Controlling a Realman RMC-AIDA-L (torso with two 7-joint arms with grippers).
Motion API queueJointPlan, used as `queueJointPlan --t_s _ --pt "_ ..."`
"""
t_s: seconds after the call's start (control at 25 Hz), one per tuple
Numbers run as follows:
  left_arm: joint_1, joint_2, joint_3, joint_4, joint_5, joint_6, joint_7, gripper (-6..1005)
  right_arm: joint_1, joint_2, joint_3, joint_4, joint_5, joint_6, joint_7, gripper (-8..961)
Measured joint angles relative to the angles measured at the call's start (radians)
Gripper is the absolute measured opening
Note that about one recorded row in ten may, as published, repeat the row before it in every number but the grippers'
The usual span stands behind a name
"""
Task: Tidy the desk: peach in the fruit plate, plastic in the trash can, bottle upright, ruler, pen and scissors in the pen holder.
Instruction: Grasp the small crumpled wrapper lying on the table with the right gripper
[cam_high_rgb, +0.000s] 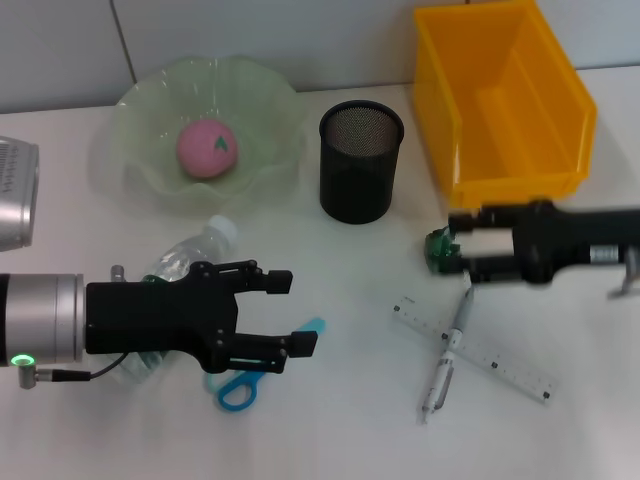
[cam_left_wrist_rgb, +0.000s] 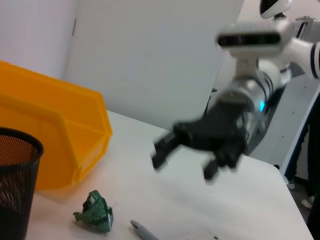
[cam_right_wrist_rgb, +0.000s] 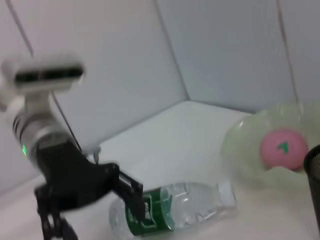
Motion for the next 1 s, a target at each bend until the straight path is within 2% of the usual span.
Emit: queueJointPlan --t_s 0.08,0.12,0.16,0.28,0.32,0.36,0.44,0.48,0.52,0.6,0.72,0.84,0.88,0.92,1.0 --pt "-0.001 -0.001 0.001 0.000 0.000 -0.004 0.002 855 0.044 -0.012 -0.024 -0.060 -0.019 -0.018 0.140 729" --pt "-0.003 -0.002 0.003 0.000 0.000 -0.007 0.004 855 0.098 -0.025 -0.058 -0.120 -0.075 -0.028 0.283 729" --pt "-0.003 -0.002 0.003 0.000 0.000 -0.008 0.007 855 0.098 -0.025 -0.058 -0.120 -0.075 -0.028 0.283 729" --pt "-0.004 -0.002 0.004 0.000 0.000 -0.011 0.013 855 0.175 -0.038 -0.091 -0.198 -0.195 -0.038 0.437 729" --pt "-0.004 -0.002 0.004 0.000 0.000 -0.013 0.014 855 0.221 -0.043 -0.105 -0.236 -0.275 -0.052 0.492 729" --pt "-0.004 -0.002 0.004 0.000 0.000 -0.016 0.014 854 0.221 -0.043 -0.105 -0.236 -0.275 -0.052 0.492 729" --pt "-0.004 -0.002 0.004 0.000 0.000 -0.024 0.014 854 0.297 -0.051 -0.135 -0.261 -0.399 -0.064 0.548 729" --pt "-0.004 -0.002 0.004 0.000 0.000 -0.024 0.014 854 0.297 -0.051 -0.135 -0.261 -0.399 -0.064 0.548 729" --pt "-0.004 -0.003 0.004 0.000 0.000 -0.025 0.014 854 0.339 -0.052 -0.162 -0.261 -0.467 -0.065 0.578 729" --pt "-0.004 -0.003 0.004 0.000 0.000 -0.025 0.014 854 0.374 -0.051 -0.196 -0.256 -0.523 -0.059 0.608 729" --pt "-0.012 -0.003 0.004 -0.002 0.000 -0.027 0.012 854 0.406 -0.035 -0.266 -0.251 -0.580 -0.035 0.643 728" --pt "-0.016 -0.003 0.005 -0.005 0.000 -0.027 0.011 854 0.414 -0.015 -0.344 -0.250 -0.619 0.011 0.673 728" --pt "-0.018 -0.003 0.005 -0.008 0.000 -0.028 0.009 854 0.414 -0.015 -0.344 -0.250 -0.619 0.011 0.673 728" --pt "-0.018 -0.003 0.005 -0.008 0.000 -0.028 0.009 854 0.412 -0.001 -0.386 -0.247 -0.633 0.036 0.680 728" --pt "-0.022 -0.003 0.006 -0.011 0.000 -0.030 0.007 854 0.409 0.005 -0.404 -0.245 -0.637 0.047 0.680 728"
